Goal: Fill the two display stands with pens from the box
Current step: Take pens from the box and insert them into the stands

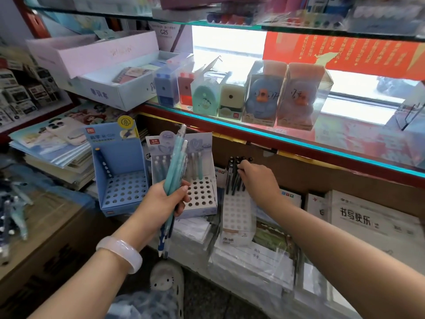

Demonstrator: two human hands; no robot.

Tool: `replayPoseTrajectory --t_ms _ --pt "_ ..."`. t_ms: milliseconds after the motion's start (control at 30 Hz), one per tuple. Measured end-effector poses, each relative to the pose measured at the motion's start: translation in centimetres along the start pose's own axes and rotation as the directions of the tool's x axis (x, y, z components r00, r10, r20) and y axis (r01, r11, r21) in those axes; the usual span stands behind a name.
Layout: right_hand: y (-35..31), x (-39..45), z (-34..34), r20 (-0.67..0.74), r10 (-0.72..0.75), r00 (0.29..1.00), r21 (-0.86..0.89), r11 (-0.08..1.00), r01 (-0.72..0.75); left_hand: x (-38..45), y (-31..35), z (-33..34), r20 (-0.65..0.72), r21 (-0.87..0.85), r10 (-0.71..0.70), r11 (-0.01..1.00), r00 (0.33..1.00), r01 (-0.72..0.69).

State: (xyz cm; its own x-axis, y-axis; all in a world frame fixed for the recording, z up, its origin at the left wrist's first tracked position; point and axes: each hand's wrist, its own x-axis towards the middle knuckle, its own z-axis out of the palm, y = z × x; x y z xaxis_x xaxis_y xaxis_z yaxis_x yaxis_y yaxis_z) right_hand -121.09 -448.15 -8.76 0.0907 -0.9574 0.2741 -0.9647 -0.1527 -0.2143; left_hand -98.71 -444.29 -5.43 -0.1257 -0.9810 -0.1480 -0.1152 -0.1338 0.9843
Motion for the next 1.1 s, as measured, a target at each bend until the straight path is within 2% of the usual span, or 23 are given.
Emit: replayPoseTrajectory --t_ms 167,233,267,333,400,433,567,700,867,900,967,1033,1100 --pt "-0.3 0.3 -0.6 -0.079 0.026 0.997 0.06 0.998 -0.022 -0.3 0.1 -0.1 0.029 -0.039 -0.003 0.999 1.0 0.004" --pt "-1.7 0.5 -1.7 -0.165 0.065 0.984 0.19 0.981 -0.033 -0.3 0.2 -0.1 0.042 -0.091 -0.013 0.996 0.999 0.017" --pt "-2.6 0.7 -2.4 -0.163 0.079 0.983 0.275 0.961 -0.032 -0.4 0.3 -0.2 0.052 -0.118 -0.02 0.993 0.998 0.026" --pt "-4.8 1.1 -3.6 0.012 0.022 1.0 0.447 0.894 -0.025 -0.4 0.4 -0.2 0.077 -0.149 -0.027 0.988 0.997 0.038" --pt "-6.8 1.2 -4.1 0.208 -0.131 0.969 0.55 0.835 -0.005 -0.6 0.7 -0.2 0.1 -0.167 -0.026 0.985 0.995 0.042" --pt "-7.5 1.2 -4.1 0.261 -0.175 0.949 0.6 0.8 -0.018 -0.8 0.8 -0.2 0.105 -0.175 -0.024 0.984 0.994 0.043" --pt "-9.0 1.1 -3.7 0.416 -0.201 0.887 0.775 0.588 -0.231 -1.1 1.2 -1.0 0.073 -0.211 0.014 0.977 0.997 0.002" --pt "-10.0 1.0 -3.7 0.455 -0.205 0.866 0.838 0.428 -0.339 -1.3 1.3 -1.8 0.04 -0.231 0.023 0.973 0.999 -0.013" --pt "-9.4 1.7 -5.3 0.398 -0.051 0.916 0.885 0.285 -0.369 -1.3 1.0 -2.5 -0.036 -0.307 -0.049 0.951 0.998 0.035" --pt "-8.8 2.0 -5.9 0.373 -0.012 0.928 0.885 0.304 -0.352 -1.3 0.9 -2.8 -0.048 -0.3 -0.068 0.953 0.997 0.051" --pt "-7.6 2.7 -7.0 0.301 0.057 0.952 0.861 0.412 -0.297 -1.3 0.7 -3.3 -0.056 -0.267 -0.095 0.961 0.994 0.077" --pt "-6.4 3.4 -7.9 0.183 0.11 0.977 0.791 0.573 -0.213 -1.3 0.6 -3.7 -0.053 -0.225 -0.102 0.97 0.993 0.088" --pt "-5.2 3.8 -8.6 -0.003 0.123 0.992 0.621 0.778 -0.094 -1.1 0.6 -3.7 -0.034 -0.209 -0.094 0.974 0.995 0.085"
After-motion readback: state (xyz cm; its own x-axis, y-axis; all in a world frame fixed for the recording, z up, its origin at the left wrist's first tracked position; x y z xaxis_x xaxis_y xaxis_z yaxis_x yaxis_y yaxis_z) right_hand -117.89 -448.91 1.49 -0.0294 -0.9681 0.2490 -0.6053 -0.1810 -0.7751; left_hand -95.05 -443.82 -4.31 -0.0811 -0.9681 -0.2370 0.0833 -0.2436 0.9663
